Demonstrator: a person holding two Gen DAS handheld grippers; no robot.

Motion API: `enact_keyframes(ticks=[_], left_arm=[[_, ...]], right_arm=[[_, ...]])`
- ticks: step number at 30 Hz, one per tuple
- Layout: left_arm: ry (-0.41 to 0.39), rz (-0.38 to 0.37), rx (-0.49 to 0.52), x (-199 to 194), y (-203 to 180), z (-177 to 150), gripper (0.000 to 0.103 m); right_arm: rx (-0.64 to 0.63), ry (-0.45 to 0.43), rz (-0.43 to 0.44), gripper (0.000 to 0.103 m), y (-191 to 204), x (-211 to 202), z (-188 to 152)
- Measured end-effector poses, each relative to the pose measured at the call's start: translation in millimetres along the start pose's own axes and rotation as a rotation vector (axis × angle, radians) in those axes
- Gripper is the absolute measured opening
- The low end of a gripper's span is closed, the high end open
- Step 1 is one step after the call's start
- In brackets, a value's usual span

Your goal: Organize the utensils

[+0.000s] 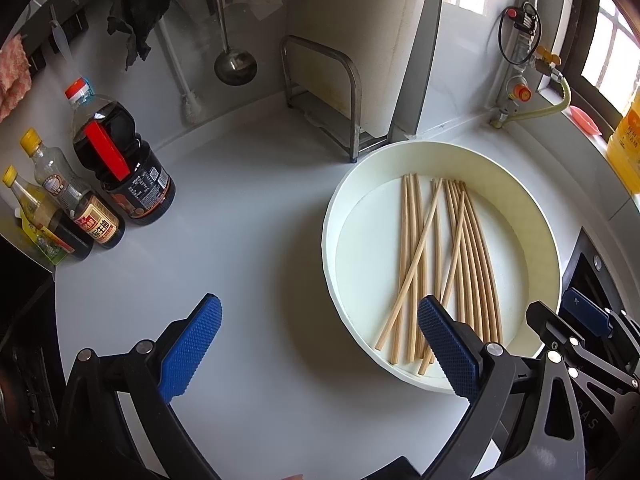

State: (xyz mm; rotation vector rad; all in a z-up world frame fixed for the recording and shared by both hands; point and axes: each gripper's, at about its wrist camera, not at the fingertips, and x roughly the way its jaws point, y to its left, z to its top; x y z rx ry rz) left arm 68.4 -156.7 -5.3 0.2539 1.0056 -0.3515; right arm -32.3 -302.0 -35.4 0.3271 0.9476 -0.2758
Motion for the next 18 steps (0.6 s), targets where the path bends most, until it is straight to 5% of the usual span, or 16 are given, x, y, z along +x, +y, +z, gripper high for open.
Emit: enact_keyframes(ticks=[18], left_arm=[[-0.005, 0.001, 0.005, -0.1, -1.8, -1.8, 0.097]], right_arm=[[0.003, 0.0, -0.001, 0.054, 0.8, 0.1, -0.9]])
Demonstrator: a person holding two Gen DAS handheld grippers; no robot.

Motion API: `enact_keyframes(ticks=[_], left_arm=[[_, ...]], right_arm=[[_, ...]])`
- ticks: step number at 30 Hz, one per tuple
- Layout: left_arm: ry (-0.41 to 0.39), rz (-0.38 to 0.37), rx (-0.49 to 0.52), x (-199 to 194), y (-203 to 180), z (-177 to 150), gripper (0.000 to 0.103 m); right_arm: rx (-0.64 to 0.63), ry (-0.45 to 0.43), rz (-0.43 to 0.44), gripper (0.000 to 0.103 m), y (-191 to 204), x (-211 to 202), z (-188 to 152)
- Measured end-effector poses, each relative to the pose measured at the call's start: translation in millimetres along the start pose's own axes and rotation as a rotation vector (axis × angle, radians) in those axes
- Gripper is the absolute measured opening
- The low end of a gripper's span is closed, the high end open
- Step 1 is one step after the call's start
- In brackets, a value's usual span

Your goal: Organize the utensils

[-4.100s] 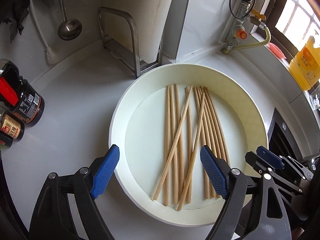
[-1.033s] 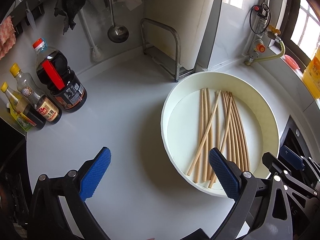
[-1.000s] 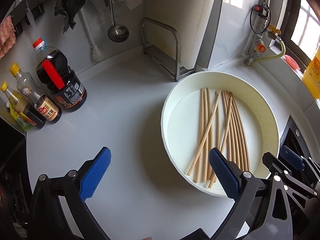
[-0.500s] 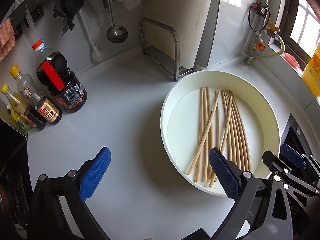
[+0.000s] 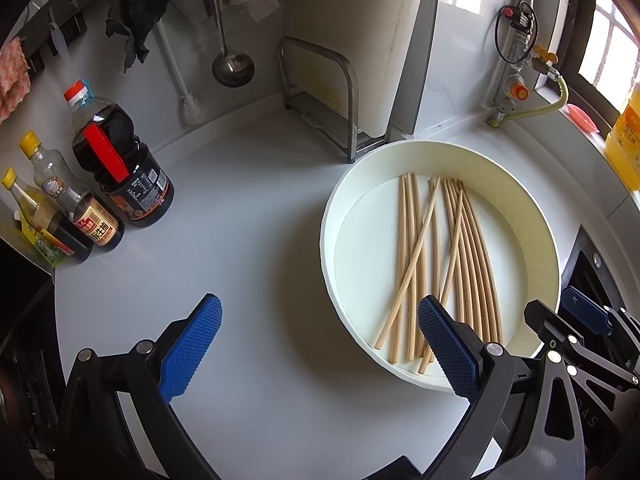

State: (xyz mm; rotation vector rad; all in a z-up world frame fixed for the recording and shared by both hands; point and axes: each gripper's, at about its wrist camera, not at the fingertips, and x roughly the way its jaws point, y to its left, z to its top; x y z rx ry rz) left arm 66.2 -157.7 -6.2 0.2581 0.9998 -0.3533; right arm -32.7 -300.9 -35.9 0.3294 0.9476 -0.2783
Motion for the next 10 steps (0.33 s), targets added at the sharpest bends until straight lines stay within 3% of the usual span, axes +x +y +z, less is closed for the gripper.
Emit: enact_keyframes(ticks=[10], left_arm=[[0.012, 0.0, -0.002, 1.8, 1.9, 0.2, 0.097]], right_arm=[[-0.001, -0.004, 0.0, 0.054, 0.9, -0.2, -1.1]])
